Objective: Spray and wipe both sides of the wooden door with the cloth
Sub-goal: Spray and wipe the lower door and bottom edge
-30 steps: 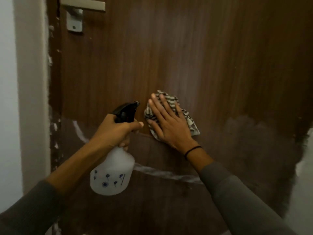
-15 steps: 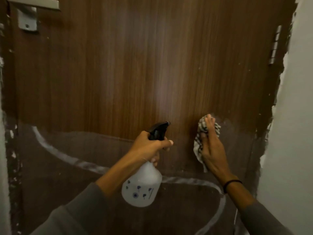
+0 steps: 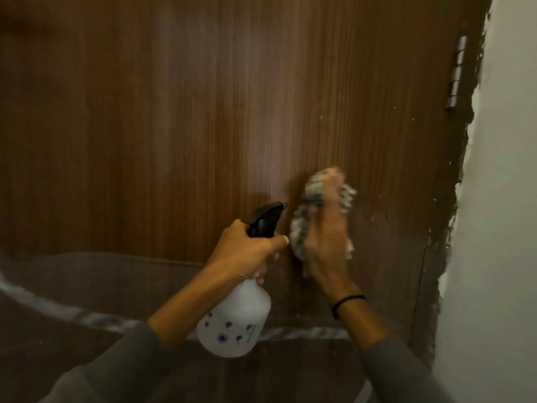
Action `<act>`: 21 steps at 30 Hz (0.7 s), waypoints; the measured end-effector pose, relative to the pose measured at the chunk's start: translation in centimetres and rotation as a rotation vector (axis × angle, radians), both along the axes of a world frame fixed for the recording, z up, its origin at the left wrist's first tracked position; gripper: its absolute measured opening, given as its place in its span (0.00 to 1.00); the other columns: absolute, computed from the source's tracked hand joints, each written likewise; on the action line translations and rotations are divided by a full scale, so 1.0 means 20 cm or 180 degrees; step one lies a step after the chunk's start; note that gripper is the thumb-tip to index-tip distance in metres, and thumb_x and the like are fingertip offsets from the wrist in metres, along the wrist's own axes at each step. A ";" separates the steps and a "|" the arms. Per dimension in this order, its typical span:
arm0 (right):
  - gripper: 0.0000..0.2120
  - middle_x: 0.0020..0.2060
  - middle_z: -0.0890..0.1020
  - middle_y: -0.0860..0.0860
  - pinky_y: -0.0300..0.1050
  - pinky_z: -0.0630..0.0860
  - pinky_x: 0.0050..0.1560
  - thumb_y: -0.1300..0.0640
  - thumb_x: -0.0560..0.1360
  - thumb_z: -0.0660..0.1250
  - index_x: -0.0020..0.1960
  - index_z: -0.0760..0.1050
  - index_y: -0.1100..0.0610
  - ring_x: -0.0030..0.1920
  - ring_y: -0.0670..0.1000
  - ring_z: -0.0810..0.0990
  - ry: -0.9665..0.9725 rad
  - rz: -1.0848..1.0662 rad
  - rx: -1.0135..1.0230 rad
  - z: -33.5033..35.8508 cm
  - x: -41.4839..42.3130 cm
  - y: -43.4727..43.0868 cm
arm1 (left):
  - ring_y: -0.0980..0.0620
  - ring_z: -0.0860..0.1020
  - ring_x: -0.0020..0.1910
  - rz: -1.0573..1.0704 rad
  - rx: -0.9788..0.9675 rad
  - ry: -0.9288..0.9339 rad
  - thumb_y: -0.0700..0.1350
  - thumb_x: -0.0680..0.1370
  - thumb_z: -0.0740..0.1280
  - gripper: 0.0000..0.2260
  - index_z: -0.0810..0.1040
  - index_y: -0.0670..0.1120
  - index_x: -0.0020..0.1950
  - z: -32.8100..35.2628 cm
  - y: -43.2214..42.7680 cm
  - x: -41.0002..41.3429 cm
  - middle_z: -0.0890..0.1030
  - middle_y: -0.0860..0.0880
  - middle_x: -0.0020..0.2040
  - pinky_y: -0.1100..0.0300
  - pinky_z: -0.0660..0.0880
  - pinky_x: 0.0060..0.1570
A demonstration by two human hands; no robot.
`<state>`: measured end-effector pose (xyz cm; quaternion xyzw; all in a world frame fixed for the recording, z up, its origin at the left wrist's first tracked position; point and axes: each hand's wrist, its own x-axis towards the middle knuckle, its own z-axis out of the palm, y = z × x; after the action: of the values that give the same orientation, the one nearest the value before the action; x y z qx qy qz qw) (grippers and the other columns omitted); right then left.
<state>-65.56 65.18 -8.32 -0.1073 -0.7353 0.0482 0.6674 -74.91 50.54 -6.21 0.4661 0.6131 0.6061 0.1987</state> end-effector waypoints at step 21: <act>0.28 0.83 0.48 0.47 0.67 0.47 0.77 0.46 0.85 0.48 0.83 0.45 0.47 0.82 0.49 0.44 0.0503 -0.1262 -0.0741 -0.06 0.05 0.25 | 0.54 0.68 0.19 -0.0672 0.0305 0.0372 0.43 0.79 0.71 0.09 0.79 0.37 0.53 0.22 0.18 0.03 0.83 0.43 0.40 0.58 0.73 0.25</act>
<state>-64.65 70.19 -9.56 -0.3216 -0.6348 0.0089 0.7025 -74.36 54.17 -1.84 0.5715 0.5416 0.5822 0.2028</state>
